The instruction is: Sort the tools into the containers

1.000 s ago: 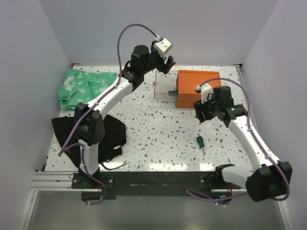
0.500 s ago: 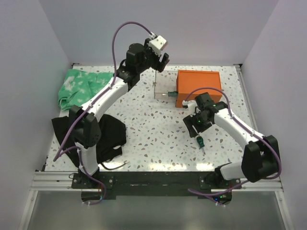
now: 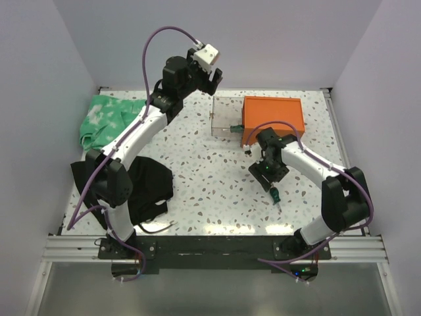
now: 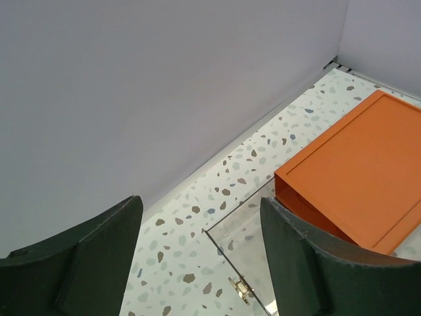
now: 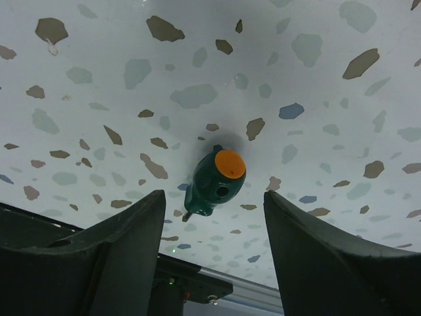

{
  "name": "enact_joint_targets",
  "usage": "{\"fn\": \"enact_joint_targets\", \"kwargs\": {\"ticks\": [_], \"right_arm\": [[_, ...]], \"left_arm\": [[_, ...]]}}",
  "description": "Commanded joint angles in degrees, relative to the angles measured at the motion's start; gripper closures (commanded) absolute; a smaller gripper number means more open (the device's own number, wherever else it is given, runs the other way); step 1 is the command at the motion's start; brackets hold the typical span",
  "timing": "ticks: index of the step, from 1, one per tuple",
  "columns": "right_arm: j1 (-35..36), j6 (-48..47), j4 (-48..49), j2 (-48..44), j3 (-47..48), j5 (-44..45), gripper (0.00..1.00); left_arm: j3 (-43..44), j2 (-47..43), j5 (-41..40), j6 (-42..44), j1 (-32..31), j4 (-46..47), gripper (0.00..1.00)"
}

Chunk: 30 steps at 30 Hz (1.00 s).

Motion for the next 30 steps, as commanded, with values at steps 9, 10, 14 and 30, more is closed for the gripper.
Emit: {"fn": "enact_joint_targets", "kwargs": {"ticks": [9, 10, 14, 30], "right_arm": [[2.8, -2.4, 0.6, 5.4, 0.6, 2.5, 0.38], [2.8, -2.2, 0.8, 6.2, 0.6, 2.4, 0.39], [2.8, -1.9, 0.7, 8.9, 0.7, 2.2, 0.41], [2.9, -4.0, -0.6, 9.2, 0.7, 5.6, 0.65]], "left_arm": [[2.3, -0.5, -0.1, -0.6, 0.7, 0.8, 0.23], [2.3, -0.6, -0.1, -0.6, 0.7, 0.8, 0.23], [2.0, -1.1, -0.7, 0.0, 0.8, -1.1, 0.23], [3.1, -0.1, 0.6, -0.8, 1.2, -1.1, 0.23]]}}
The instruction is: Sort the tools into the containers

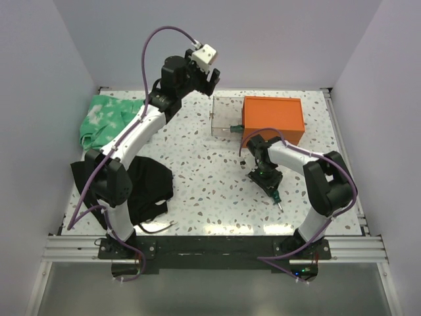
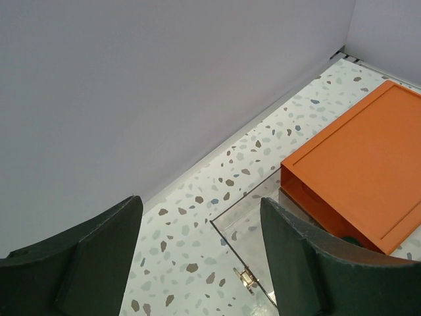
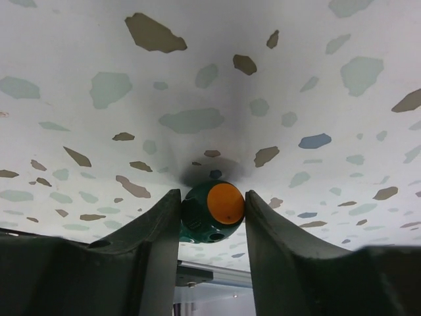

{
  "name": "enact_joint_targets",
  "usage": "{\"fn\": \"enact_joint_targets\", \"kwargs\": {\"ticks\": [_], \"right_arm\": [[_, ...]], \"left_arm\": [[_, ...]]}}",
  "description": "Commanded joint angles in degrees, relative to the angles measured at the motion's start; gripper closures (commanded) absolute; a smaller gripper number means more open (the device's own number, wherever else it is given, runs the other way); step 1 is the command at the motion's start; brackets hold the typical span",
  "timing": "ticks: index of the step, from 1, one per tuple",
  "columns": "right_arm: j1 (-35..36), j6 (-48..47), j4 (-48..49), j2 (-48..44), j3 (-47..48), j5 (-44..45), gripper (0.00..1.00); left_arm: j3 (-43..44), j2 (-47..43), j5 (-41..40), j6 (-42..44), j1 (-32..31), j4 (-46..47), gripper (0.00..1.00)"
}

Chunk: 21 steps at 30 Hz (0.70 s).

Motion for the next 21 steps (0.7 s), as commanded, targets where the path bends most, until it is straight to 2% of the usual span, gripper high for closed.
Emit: {"fn": "enact_joint_targets", "kwargs": {"ticks": [1, 4, 7, 8, 16, 17, 21], "right_arm": [[0.0, -1.2, -1.3, -1.3, 0.9, -0.1, 0.73], [0.1, -1.2, -2.9, -2.5, 2.2, -2.4, 0.86], [0.3, -1.5, -5.6, -3.7, 6.7, -7.9, 0.9], [0.5, -1.8, -6.8, -3.6, 10.9, -10.9, 0.93], [0.5, -1.8, -9.8, -0.5, 36.1, -28.7, 0.98], [0.4, -0.5, -9.1, 1.0, 41.8, -29.7, 0.98], [0.5, 3.7, -2.5, 6.0, 53.5, -29.3, 1.0]], "left_arm": [[3.1, -0.1, 0.7, -0.6, 0.4, 1.0, 0.23], [3.3, -0.4, 0.2, 0.1, 0.4, 1.0, 0.23], [3.2, -0.7, -0.2, 1.1, 0.4, 1.0, 0.23], [3.3, -0.7, -0.4, 1.2, 0.4, 1.1, 0.23], [2.7, -2.1, -1.6, 2.8, 0.5, 1.1, 0.23], [2.3, -3.1, -2.2, 3.2, 0.7, 1.2, 0.23], [0.0, -5.9, -5.6, 2.5, 1.1, 1.5, 0.23]]}}
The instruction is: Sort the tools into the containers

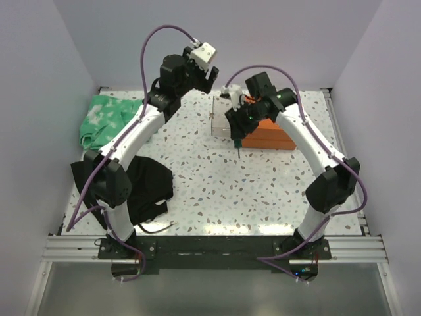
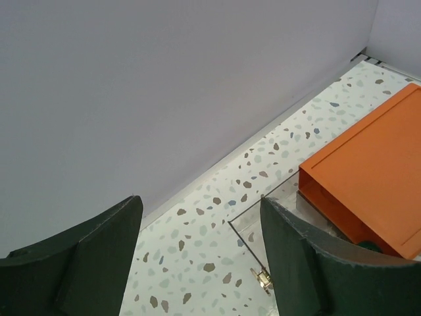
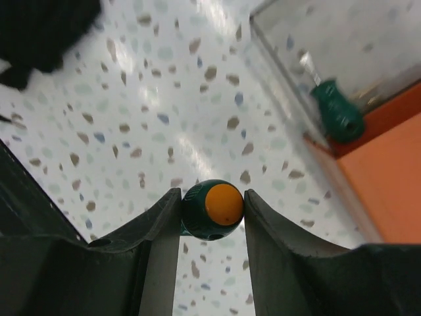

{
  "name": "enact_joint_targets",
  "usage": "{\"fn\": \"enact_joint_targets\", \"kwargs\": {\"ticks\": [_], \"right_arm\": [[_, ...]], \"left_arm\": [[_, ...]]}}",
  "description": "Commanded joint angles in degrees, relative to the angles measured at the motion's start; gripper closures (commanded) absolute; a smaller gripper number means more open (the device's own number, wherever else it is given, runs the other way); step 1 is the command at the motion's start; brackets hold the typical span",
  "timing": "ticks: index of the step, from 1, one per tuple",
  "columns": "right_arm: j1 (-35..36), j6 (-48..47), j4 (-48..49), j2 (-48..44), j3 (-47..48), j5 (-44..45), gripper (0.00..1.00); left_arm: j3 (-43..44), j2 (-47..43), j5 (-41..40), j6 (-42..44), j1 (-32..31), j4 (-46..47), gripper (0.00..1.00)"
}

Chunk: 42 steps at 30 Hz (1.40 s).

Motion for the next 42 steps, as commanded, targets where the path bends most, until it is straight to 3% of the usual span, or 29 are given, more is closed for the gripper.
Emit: {"fn": "enact_joint_targets", "kwargs": {"ticks": [1, 8, 12, 13, 14, 15, 18, 24, 27, 29, 31, 34, 42], "right_arm": [[0.4, 4.3, 6.2, 6.0, 13.0, -3.2, 1.0], [0.0, 3.8, 10.4, 19.0, 31.0, 8.3, 1.0], [-0.2, 2.0, 13.0, 22.0, 31.0, 13.7, 0.96], [-0.6, 2.5, 14.4, 22.2, 30.6, 13.7, 0.89], [-1.6, 4.4, 14.7, 22.6, 31.1, 13.2, 0.66], [-2.2, 5.3, 14.7, 22.7, 32.1, 12.0, 0.56], [-3.5, 6.8, 15.2, 21.6, 34.1, 12.2, 0.4], [-9.1, 10.2, 15.6, 16.0, 29.3, 10.0, 0.37], [-12.5, 8.4, 15.4, 13.4, 23.3, 11.5, 0.46], [-14.9, 7.5, 16.4, 12.1, 17.9, 12.1, 0.69], [-16.2, 7.2, 18.7, 9.4, 14.0, 12.2, 0.99], [-17.6, 6.6, 21.4, 6.6, 6.9, 12.6, 1.0], [-17.6, 4.7, 18.5, 5.9, 0.3, 13.1, 1.0]], "left_arm": [[-1.2, -6.3, -4.2, 0.3, 1.2, 1.6, 0.23], [-8.3, -12.5, -2.9, -2.9, 2.8, 1.5, 0.23], [-11.5, -13.7, -2.9, -3.2, 3.1, 1.6, 0.23], [-12.1, -13.6, -2.8, -3.2, 3.1, 1.6, 0.23], [-13.5, -13.4, -2.2, -2.9, 3.1, 1.9, 0.23], [-14.3, -13.3, -2.0, -2.8, 3.1, 1.9, 0.23], [-17.7, -12.5, -1.7, -2.5, 3.4, 4.0, 0.23], [-25.7, -9.0, 2.6, -1.8, 4.5, 9.0, 0.25], [-25.6, -5.8, 5.7, -1.8, 4.8, 9.8, 0.36], [-24.4, -3.2, 7.9, -2.0, 4.9, 10.1, 0.42], [-23.8, -1.3, 8.7, -2.5, 4.9, 10.7, 0.44], [-22.8, 1.2, 10.7, -2.6, 4.9, 11.3, 0.47], [-18.6, 8.0, 20.7, -6.3, 4.7, 14.5, 0.51]]}}
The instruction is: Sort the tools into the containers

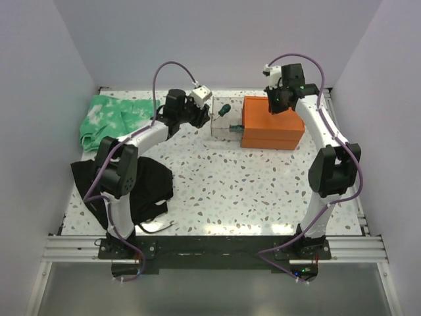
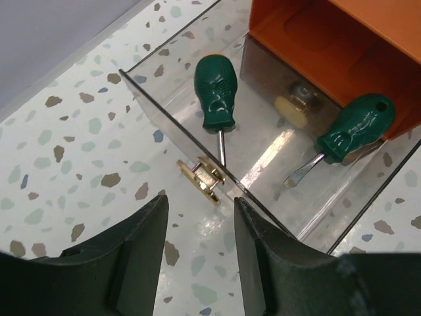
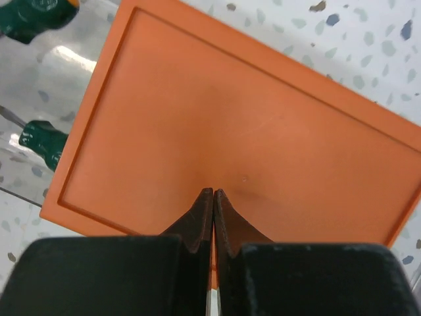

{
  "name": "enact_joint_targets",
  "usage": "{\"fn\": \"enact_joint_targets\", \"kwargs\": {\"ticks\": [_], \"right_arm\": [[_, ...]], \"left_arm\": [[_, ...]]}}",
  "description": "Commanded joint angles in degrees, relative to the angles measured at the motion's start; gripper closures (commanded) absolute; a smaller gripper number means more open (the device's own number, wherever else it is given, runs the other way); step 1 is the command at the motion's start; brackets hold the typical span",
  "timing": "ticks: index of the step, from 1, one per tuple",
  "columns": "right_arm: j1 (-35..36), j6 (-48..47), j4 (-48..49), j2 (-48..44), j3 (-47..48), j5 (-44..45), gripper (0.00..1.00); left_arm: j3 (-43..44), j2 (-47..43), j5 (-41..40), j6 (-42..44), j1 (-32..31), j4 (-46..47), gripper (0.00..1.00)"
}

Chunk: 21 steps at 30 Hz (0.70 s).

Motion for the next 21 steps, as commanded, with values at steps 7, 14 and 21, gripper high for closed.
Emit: {"fn": "enact_joint_targets", "kwargs": {"ticks": [7, 14, 21], "right_arm": [[0.5, 0.0, 0.6, -3.5, -7.1, -0.1, 1.0], [0.5, 0.0, 0.1, -5.6, -11.9, -1.2, 1.0], [0.5, 1.2, 1.4, -7.7, -15.3, -3.0, 1.0]], "left_arm": [[9.3, 8.1, 13.8, -6.4, -3.2, 9.4, 0.51], [14.3, 13.9, 15.7, -12.6, -8.1, 14.1, 0.47], [14.9, 16.0, 19.4, -15.1, -10.2, 19.2, 0.36]]}}
